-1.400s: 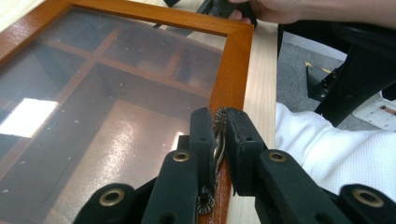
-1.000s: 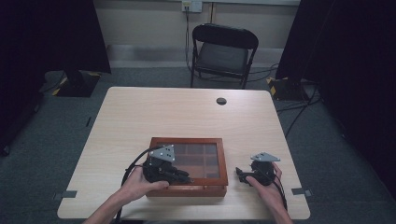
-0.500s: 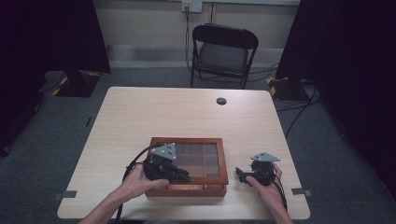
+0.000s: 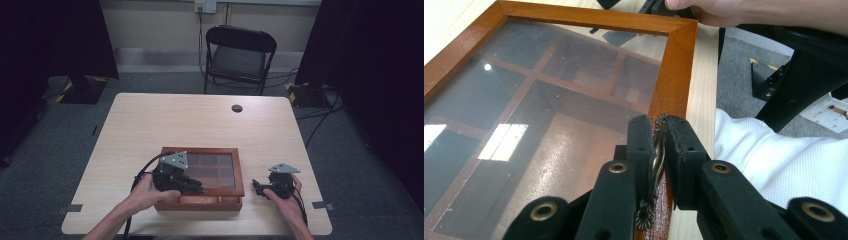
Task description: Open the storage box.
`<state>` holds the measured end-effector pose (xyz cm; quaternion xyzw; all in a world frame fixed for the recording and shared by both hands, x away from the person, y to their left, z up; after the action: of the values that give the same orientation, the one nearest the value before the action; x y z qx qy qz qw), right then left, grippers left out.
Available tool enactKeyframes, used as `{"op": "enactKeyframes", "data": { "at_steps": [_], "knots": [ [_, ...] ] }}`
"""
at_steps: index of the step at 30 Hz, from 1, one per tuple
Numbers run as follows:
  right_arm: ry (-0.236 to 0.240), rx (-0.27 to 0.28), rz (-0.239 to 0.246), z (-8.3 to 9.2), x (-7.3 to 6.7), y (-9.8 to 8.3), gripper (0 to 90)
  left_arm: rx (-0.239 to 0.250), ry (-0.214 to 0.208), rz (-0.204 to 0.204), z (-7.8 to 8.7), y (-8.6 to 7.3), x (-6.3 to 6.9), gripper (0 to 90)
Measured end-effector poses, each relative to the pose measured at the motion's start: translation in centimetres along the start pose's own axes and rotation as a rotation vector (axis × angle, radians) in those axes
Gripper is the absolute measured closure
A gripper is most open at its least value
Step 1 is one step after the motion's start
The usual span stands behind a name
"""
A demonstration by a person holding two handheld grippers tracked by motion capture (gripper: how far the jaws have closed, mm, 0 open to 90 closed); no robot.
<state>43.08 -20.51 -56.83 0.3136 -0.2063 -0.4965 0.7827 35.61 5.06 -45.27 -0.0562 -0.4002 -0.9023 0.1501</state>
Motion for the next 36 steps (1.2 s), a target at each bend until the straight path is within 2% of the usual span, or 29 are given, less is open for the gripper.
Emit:
{"op": "enactKeyframes", "data": {
  "at_steps": [9,11,13,16,23,36],
  "knots": [
    [0.000,0.000,0.000,0.0,0.0,0.0,12.0,0.012,0.003,-0.005,0.8,0.8,-0.1,81.5],
    [0.000,0.000,0.000,0.0,0.0,0.0,12.0,0.004,0.003,0.003,0.9,0.9,-0.1,81.5],
    [0.000,0.000,0.000,0.0,0.0,0.0,12.0,-0.012,0.012,-0.008,1.0,0.9,-0.2,81.5],
    [0.000,0.000,0.000,0.0,0.0,0.0,12.0,0.005,0.010,0.006,1.2,1.3,-0.3,81.4],
    [0.001,0.000,0.001,0.0,0.0,0.0,12.0,0.000,0.010,-0.003,1.5,1.7,-0.4,81.5],
    [0.000,0.000,0.001,0.0,0.0,0.0,12.0,0.021,0.017,-0.004,2.1,2.5,-0.6,81.5]
  ]
}}
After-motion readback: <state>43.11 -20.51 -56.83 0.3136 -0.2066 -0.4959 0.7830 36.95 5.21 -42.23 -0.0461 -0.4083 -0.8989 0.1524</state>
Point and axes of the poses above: each handheld gripper's, and its own axes: z roughly backward along the jaws, y roughly out of its top, x roughly to its right, the point moved 10 cm from there along -z, roughly forward along the jaws, and after that the axes turned 3 degrees about -x, right-handed, at the moved point
